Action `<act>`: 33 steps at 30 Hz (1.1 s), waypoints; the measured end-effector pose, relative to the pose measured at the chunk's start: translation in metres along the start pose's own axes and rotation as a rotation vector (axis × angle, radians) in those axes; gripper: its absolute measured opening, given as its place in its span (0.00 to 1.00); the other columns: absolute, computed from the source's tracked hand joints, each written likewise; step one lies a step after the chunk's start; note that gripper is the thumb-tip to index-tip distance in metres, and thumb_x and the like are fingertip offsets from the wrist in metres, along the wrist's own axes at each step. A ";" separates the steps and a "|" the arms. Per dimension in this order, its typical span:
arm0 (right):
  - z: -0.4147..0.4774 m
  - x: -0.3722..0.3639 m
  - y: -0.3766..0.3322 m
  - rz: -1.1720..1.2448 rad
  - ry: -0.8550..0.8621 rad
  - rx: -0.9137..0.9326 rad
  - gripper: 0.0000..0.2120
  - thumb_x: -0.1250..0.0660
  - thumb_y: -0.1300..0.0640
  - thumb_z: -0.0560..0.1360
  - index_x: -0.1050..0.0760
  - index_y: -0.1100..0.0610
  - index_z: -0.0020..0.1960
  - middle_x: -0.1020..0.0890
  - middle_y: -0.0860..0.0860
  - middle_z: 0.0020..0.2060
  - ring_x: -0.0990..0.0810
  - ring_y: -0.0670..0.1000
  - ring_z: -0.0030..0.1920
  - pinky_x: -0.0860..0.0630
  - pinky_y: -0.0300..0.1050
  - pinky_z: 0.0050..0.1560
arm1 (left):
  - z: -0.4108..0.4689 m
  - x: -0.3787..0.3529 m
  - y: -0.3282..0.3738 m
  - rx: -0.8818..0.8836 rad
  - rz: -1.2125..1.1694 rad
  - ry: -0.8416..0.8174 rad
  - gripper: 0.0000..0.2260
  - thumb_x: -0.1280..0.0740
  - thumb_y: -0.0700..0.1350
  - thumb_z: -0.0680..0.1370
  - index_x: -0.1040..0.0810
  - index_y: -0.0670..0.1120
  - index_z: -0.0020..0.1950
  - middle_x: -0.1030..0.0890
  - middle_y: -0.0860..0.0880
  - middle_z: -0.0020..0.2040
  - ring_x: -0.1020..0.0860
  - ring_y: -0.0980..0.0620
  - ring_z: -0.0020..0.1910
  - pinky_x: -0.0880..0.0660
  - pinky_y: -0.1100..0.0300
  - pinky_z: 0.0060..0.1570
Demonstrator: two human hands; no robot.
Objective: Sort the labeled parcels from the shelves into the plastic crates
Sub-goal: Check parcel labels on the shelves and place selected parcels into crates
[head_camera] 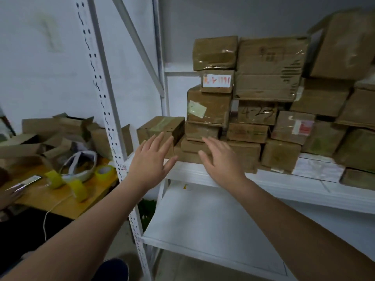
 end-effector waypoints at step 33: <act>0.142 -0.165 -0.064 0.369 0.377 -0.395 0.06 0.39 0.59 0.80 0.24 0.57 0.50 0.32 0.53 0.60 0.31 0.50 0.62 0.37 0.28 0.57 | 0.107 -0.113 -0.163 0.084 -0.887 0.124 0.08 0.43 0.48 0.82 0.28 0.46 0.50 0.39 0.45 0.74 0.35 0.58 0.59 0.33 0.72 0.54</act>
Point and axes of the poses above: each hand's wrist, its own z-axis towards the middle knuckle, its own x-axis out of the back of the hand, y = z × x, the point moved 5 cm from there along z, towards the middle knuckle
